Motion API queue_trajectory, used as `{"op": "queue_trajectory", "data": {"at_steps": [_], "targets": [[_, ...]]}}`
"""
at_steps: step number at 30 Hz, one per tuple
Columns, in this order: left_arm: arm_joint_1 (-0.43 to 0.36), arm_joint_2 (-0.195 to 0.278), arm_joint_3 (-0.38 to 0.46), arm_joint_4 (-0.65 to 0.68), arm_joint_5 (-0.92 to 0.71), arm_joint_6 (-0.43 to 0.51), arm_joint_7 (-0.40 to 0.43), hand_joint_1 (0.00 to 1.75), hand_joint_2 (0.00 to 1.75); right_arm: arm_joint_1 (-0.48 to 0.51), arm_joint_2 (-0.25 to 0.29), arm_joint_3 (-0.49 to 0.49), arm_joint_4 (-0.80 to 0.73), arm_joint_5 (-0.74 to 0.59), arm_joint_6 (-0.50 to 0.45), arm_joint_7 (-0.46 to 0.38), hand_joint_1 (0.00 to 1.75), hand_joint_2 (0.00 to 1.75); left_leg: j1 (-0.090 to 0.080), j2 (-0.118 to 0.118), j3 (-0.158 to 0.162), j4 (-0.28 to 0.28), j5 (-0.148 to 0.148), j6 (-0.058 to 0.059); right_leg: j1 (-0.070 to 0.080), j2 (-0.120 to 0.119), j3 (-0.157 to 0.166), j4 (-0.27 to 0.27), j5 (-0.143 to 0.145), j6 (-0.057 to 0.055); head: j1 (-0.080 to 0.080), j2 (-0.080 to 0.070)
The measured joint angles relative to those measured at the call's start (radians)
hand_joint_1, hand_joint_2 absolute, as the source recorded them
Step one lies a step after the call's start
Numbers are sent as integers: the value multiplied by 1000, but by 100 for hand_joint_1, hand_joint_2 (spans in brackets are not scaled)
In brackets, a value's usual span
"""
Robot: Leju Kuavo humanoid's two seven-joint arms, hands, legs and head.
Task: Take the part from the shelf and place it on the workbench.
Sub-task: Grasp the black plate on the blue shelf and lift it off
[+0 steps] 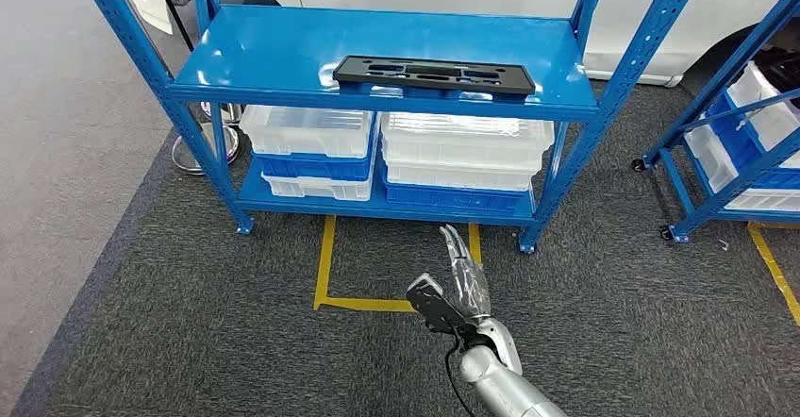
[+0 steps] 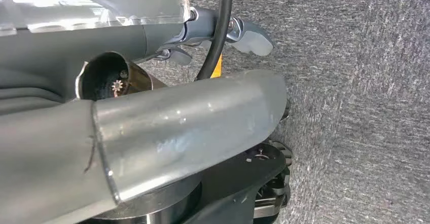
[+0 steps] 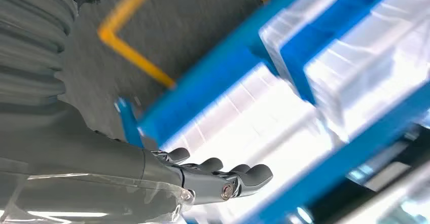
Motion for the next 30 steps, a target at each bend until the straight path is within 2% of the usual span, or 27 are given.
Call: {"op": "queue_trajectory", "data": {"at_steps": [8,10,11,13,15,16,17,18,20,27,30], "targets": [[-6,-1,-11,9,5,2,0,0,0,-5,3,21,-8,23,-20,-4,0,175,0,0,0,0,0,0,0,0,0,0,0,0,0,0],[-7,-1,-12,10,0,2,0,0,0,-2,4,21,-16,81,-29,12,0,175,0,0,0,0,0,0,0,0,0,0,0,0,0,0],[-7,-1,-14,10,-7,2,2,0,0,7,6,16,-38,156,-37,31,0,175,0,0,0,0,0,0,0,0,0,0,0,0,0,0],[-9,-1,-23,12,-28,1,17,0,0,39,10,-8,-141,440,-54,107,0,175,0,0,-1,0,0,0,0,0,-1,0,0,0,0,0],[-12,-2,-38,14,-51,1,46,0,0,53,0,-11,-285,849,-62,263,0,175,0,0,-2,0,0,0,-1,0,-2,0,0,0,0,0],[-13,-4,-45,14,-60,1,58,0,0,44,-15,13,-348,1010,-65,360,0,175,0,0,-2,0,0,0,-1,0,-3,0,0,0,0,0],[-14,-5,-53,15,-68,1,66,0,0,28,-32,47,-400,1117,-67,452,0,175,0,-1,-3,0,1,0,-1,-1,-3,0,0,0,0,0],[-15,-7,-60,15,-73,1,71,0,0,10,-50,85,-442,1159,-68,520,0,175,0,-1,-3,0,1,0,0,-1,-3,0,0,0,0,0],[-16,-10,-70,16,-78,2,76,0,0,-16,-75,147,-500,1146,-70,583,0,175,0,-1,-2,0,1,0,0,-2,-2,0,1,0,0,0],[-21,-16,-89,19,-68,16,82,0,0,-29,-110,253,-556,1120,-70,597,0,175,0,-2,-3,0,1,0,0,-2,-3,0,1,0,0,0],[-20,-17,-102,21,-56,34,104,0,0,-46,-130,304,-545,1114,-70,685,0,175,0,-2,-3,0,1,0,0,-2,-3,0,1,0,0,0]]}}
